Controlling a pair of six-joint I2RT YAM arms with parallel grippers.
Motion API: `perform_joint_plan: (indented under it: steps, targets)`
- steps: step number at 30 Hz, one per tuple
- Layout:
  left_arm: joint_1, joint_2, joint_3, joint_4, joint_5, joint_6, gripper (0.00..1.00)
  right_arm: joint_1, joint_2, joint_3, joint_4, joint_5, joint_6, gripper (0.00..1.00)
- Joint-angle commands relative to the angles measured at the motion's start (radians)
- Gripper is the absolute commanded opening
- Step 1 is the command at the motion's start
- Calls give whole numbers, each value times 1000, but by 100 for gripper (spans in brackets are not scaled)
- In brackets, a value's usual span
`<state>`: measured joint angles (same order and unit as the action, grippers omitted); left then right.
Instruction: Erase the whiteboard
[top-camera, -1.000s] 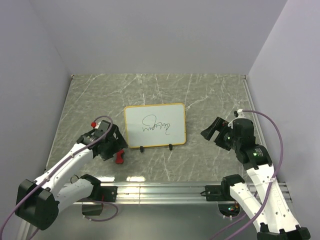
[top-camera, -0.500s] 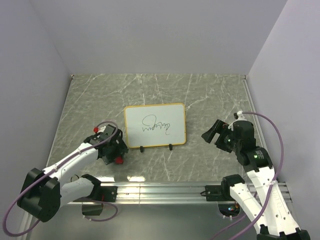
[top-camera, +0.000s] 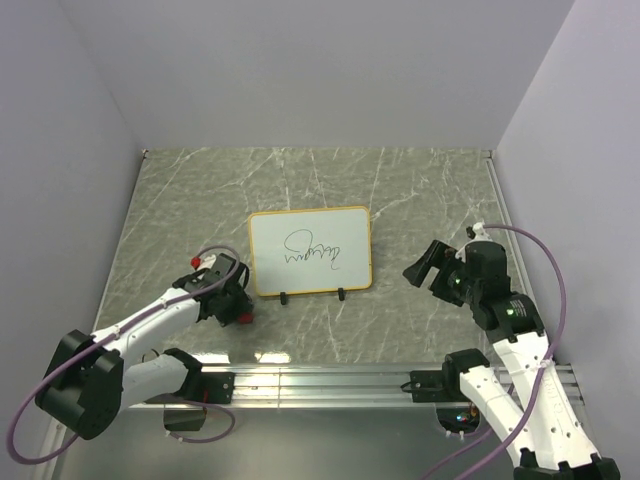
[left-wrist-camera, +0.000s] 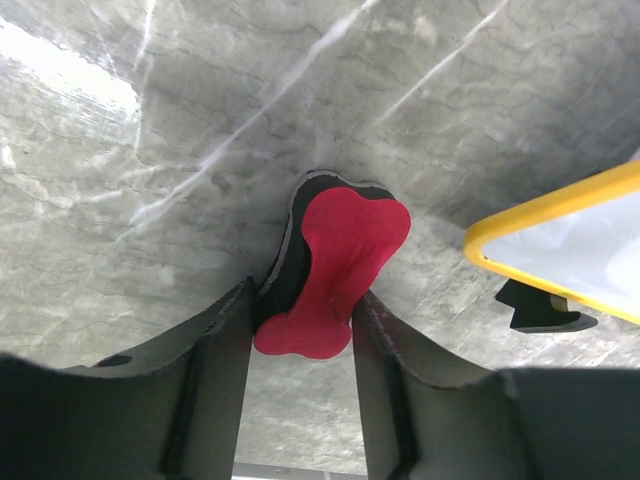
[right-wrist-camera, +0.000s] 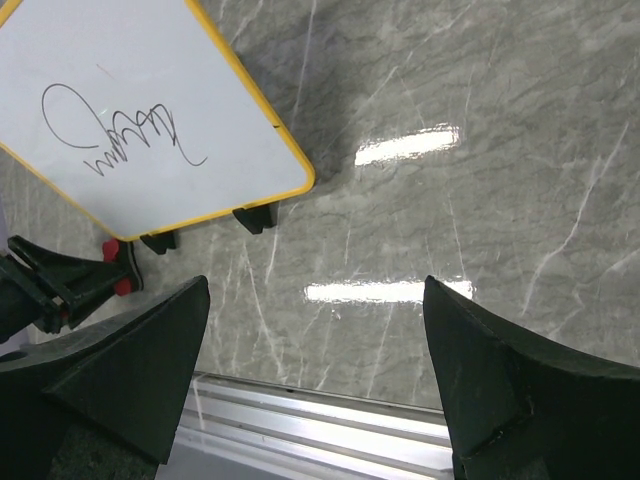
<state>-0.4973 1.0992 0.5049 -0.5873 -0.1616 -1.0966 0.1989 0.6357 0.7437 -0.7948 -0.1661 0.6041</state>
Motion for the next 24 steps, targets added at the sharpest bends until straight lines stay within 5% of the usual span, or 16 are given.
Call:
perform_joint_plan:
  steps: [1, 5, 13, 24]
  targets:
    - [-20, -1, -17, 9, -9, -48, 46, 8, 15, -7, 34, 4, -18, 93]
    - [-37, 10, -32, 18, -1, -59, 38, 7, 42, 9, 107, -77, -33, 94]
    - [-47, 21, -26, 21, 16, -51, 0, 8, 169, 43, 322, -318, -26, 95]
    - [-76, -142, 237, -219, -62, -45, 0, -7, 545, 111, 551, -346, -18, 93]
